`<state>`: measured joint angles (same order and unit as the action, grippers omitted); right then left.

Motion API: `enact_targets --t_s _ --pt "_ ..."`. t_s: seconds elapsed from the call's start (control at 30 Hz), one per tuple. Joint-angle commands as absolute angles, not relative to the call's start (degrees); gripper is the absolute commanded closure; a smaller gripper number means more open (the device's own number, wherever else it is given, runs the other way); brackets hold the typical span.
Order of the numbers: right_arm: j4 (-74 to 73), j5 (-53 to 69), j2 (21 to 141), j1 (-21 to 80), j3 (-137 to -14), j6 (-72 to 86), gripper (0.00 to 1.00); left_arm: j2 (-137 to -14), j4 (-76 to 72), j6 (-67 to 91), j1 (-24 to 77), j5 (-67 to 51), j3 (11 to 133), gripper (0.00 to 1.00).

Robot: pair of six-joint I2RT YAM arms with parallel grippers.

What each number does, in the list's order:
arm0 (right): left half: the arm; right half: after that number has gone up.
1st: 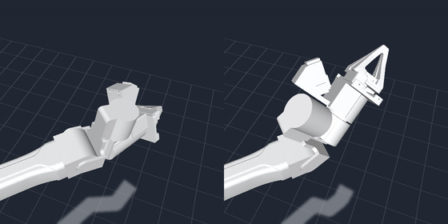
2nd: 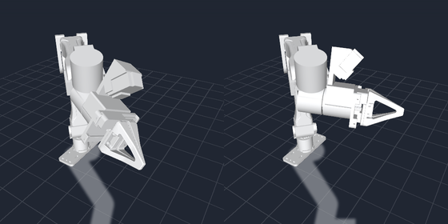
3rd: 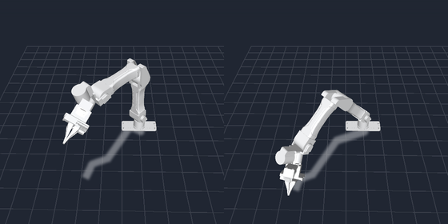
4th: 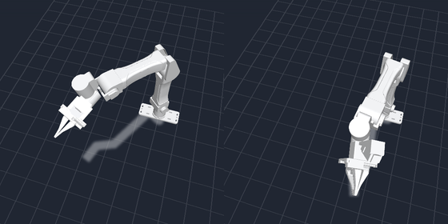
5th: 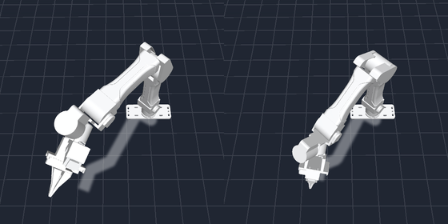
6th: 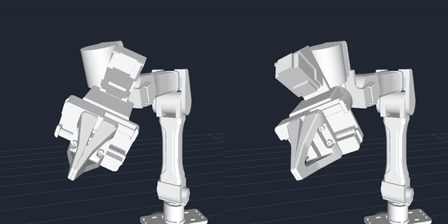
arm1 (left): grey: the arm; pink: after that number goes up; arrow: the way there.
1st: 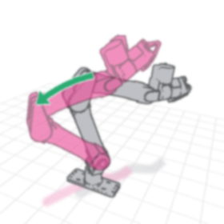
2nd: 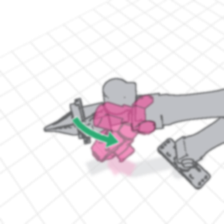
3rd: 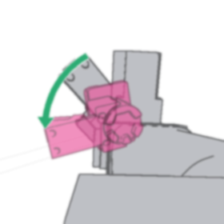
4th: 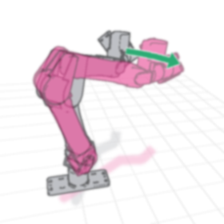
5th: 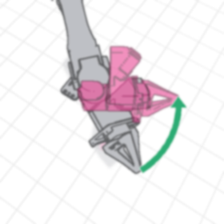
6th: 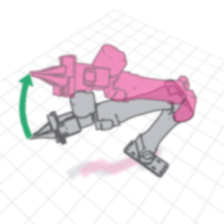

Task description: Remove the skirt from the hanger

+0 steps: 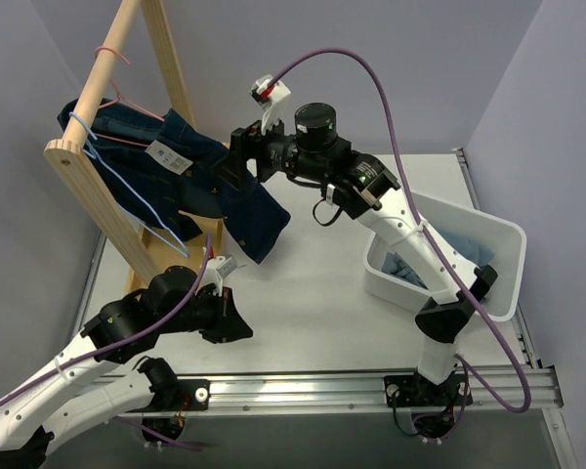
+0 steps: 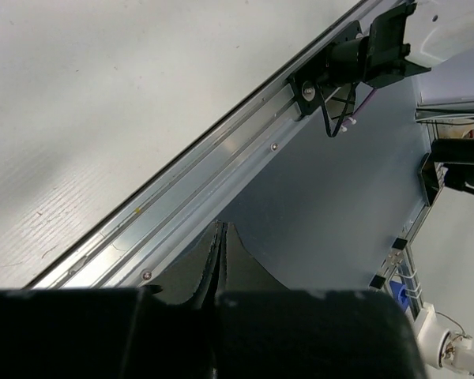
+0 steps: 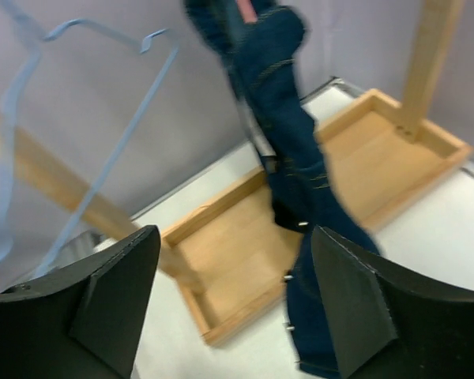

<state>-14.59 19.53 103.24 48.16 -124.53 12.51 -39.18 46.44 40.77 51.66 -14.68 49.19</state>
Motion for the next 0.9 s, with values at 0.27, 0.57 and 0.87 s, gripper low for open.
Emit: enact_targets --t_s 0.27,0.57,0.87 --pt "-13.1 20.5 109.8 43.9 -131.6 0.7 0.16 -37.9 40.4 38.2 51.9 -18.8 45.6 0.98" --pt "-11.4 25.5 117.1 43.8 -137.3 -1.3 0.18 -38.1 38.8 39.0 51.9 -21.0 46.2 0.98" --pt "-9.1 29.6 123.2 43.8 -141.9 -0.7 0.39 -37.5 38.6 39.5 51.9 -21.4 46.0 0.98"
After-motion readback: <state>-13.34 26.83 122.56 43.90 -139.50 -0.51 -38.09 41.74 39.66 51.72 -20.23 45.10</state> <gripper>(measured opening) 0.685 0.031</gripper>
